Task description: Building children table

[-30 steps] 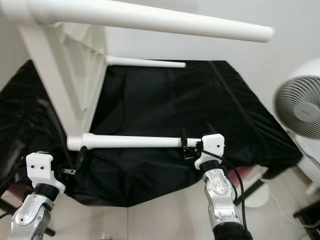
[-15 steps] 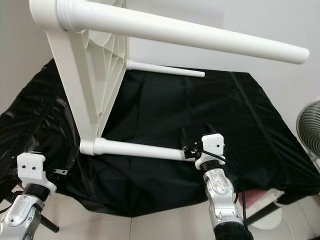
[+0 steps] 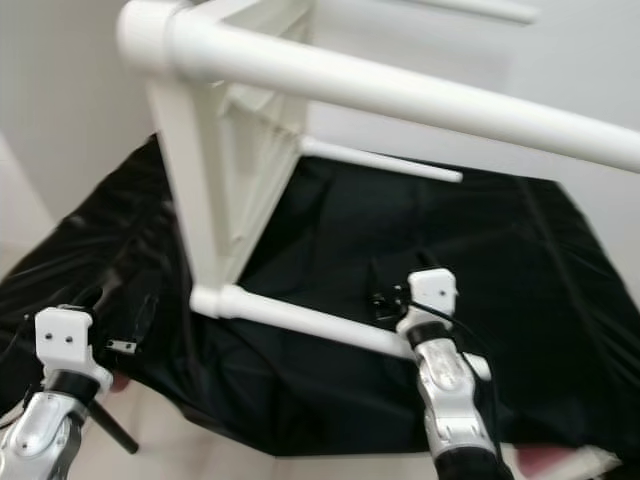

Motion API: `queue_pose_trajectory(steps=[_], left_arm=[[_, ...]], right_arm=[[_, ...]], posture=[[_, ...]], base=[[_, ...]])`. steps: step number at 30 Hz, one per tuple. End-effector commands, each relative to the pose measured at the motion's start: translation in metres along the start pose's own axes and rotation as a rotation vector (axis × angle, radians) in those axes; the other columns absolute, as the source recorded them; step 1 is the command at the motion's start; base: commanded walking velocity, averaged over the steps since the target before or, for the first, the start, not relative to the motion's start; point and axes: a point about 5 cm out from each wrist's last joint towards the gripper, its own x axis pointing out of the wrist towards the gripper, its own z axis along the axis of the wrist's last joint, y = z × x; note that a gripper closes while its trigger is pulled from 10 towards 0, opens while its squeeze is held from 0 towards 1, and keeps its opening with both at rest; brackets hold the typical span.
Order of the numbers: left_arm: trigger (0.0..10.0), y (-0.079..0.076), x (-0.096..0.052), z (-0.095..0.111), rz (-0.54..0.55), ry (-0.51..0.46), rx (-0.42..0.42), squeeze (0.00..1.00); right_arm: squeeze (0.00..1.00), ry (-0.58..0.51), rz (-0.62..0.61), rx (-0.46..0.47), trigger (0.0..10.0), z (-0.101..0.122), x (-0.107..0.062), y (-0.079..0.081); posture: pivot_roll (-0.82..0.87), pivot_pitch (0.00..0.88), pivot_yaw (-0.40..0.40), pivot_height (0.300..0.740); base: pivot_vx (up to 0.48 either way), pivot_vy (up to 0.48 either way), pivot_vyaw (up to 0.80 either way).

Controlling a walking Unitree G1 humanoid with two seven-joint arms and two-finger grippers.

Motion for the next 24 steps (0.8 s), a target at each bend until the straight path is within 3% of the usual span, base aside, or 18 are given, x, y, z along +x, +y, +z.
queue_pose_trajectory(steps=[1,16,24], left_arm=[[10.0,-0.0031,0.0014,0.0009,-0.01,-0.006,0.003,0.0],[10.0,-0.0064,0.0054,0.0013,-0.027,-0.011,0.004,0.0],[10.0,-0.0066,0.0102,0.0016,-0.024,-0.015,0.007,0.0]], right_arm=[[0.0,0.011,-0.003,0.009,10.0,-0.0016,-0.0023,-0.0032],[0.0,0.049,-0.031,0.028,10.0,-0.005,-0.003,-0.0065],[0.0,0.036,-0.036,0.05,10.0,-0.003,-0.0025,-0.0086]], posture=[[0.13,0.014,-0.057,0.74],[0.12,0.028,-0.056,0.74],[0.11,0.031,-0.054,0.74]], base=[[0.0,0.0,0.0],[0.0,0.0,0.0],[0.0,0.0,-0.8]])
